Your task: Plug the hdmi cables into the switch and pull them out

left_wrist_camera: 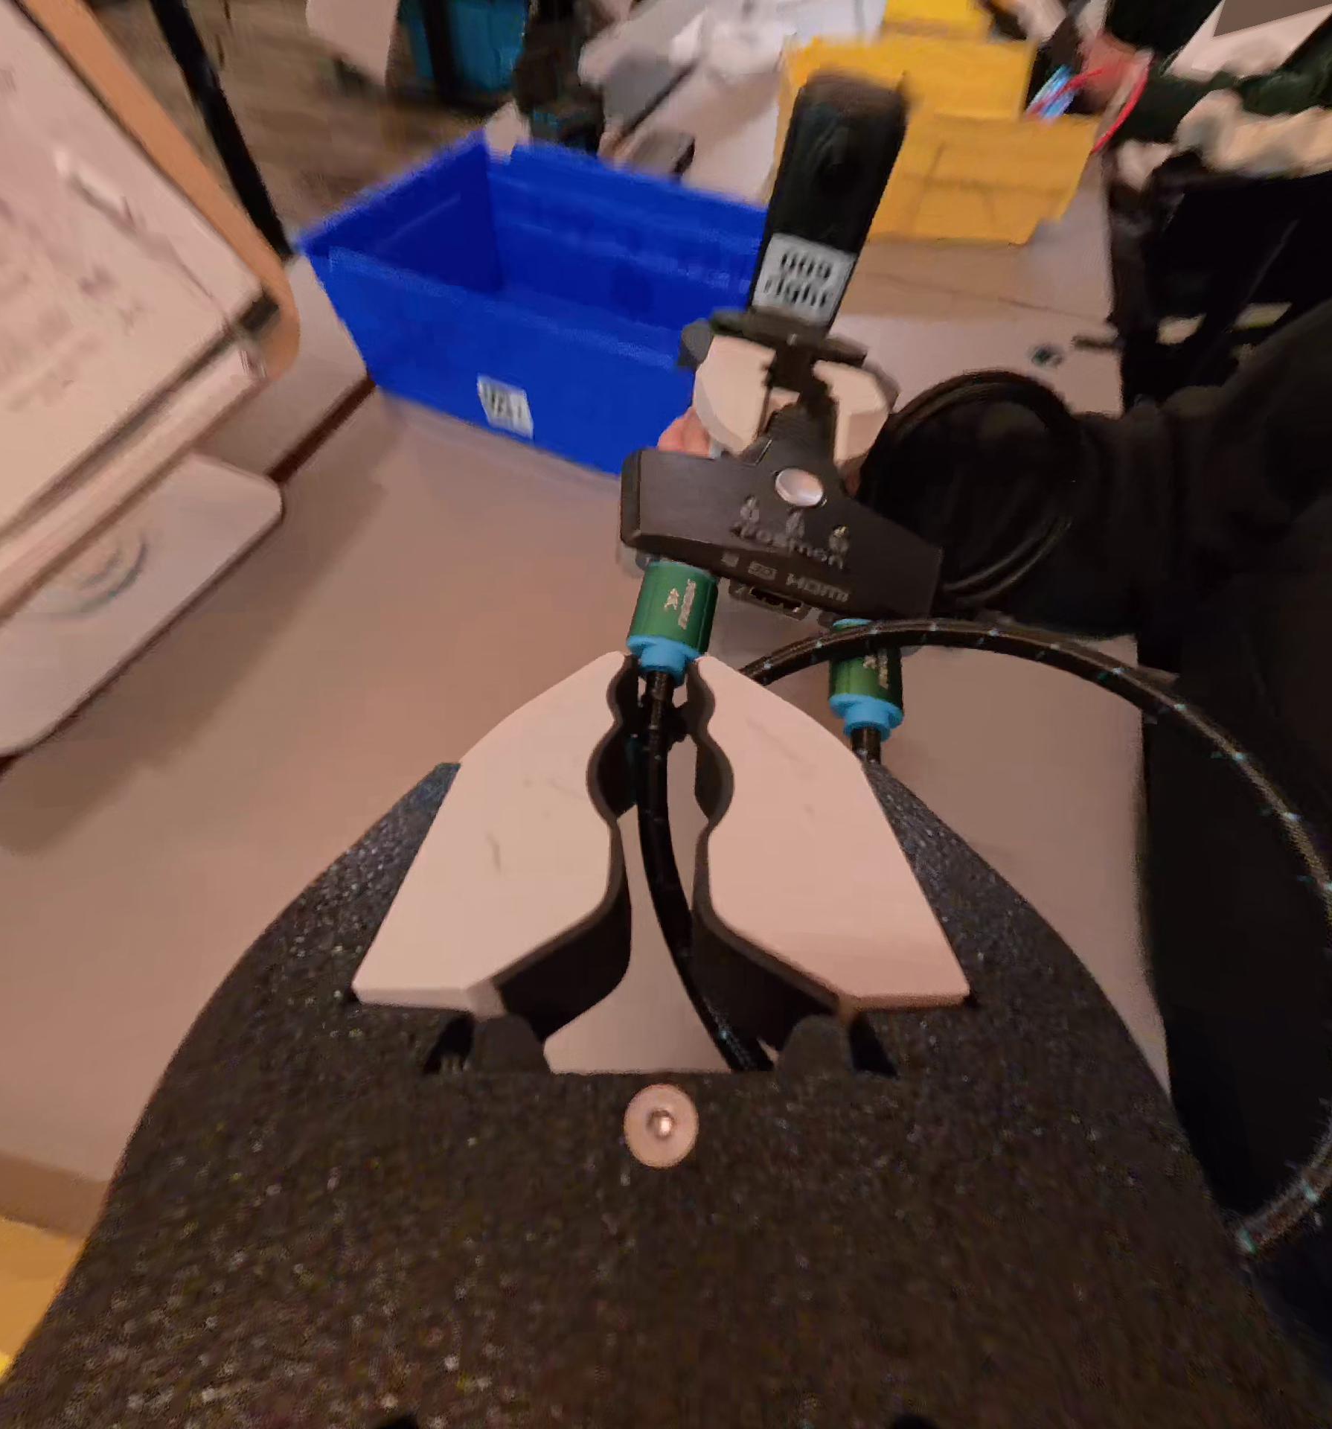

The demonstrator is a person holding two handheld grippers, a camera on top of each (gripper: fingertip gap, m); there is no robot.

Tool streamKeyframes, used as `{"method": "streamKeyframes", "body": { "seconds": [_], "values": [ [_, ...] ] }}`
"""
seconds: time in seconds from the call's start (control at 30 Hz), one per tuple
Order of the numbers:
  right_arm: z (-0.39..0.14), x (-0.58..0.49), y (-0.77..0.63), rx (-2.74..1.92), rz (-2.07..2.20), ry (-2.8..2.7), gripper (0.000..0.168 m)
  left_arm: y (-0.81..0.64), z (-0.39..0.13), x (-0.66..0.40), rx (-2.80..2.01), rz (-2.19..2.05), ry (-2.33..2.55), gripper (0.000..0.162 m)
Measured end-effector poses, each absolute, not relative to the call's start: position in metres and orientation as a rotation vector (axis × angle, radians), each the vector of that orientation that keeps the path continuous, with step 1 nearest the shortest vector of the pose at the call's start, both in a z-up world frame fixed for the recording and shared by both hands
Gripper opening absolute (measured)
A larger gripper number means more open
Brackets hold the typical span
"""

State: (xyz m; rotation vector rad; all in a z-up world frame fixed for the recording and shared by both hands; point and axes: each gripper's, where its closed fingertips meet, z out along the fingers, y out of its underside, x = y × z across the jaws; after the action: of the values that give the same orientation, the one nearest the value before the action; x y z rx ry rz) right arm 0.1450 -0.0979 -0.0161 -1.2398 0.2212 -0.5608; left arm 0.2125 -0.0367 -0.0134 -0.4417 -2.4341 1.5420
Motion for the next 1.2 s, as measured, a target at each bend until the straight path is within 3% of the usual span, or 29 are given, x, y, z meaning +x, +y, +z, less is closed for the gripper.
{"method": "streamKeyframes", "body": {
  "seconds": [0.1,0.2,0.33,0.43,0.53,0.77,0.97,1.2],
  "values": [
    [0.017,0.143,-0.112,-1.262,-0.703,0.209,0.023,-0.023,0.036,0.228,-0.311,1.929,-2.228,0.036],
    [0.080,0.132,-0.150,-1.384,-0.943,0.180,0.023,0.012,0.075,0.251,-0.061,2.236,-1.895,0.042],
    [0.165,0.115,-0.222,-1.546,-1.337,0.238,0.023,0.021,0.031,0.255,0.021,2.200,-1.875,0.043],
    [0.194,0.115,-0.292,-1.648,-1.644,0.435,0.023,0.005,-0.008,0.246,0.069,2.066,-1.878,0.043],
    [0.183,0.116,-0.358,-1.709,-1.871,0.672,0.023,-0.012,-0.028,0.233,0.049,1.971,-1.849,0.043],
    [0.104,0.121,-0.416,-1.656,-1.831,0.991,0.023,-0.040,-0.045,0.216,-0.048,1.843,-1.849,0.043],
    [0.091,0.125,-0.461,-1.374,-1.923,1.148,0.023,-0.049,-0.059,0.205,-0.054,1.789,-1.839,0.041],
    [0.062,0.124,-0.468,-1.485,-2.123,1.098,0.023,-0.053,-0.072,0.194,-0.101,1.710,-1.886,0.039]
  ]
}}
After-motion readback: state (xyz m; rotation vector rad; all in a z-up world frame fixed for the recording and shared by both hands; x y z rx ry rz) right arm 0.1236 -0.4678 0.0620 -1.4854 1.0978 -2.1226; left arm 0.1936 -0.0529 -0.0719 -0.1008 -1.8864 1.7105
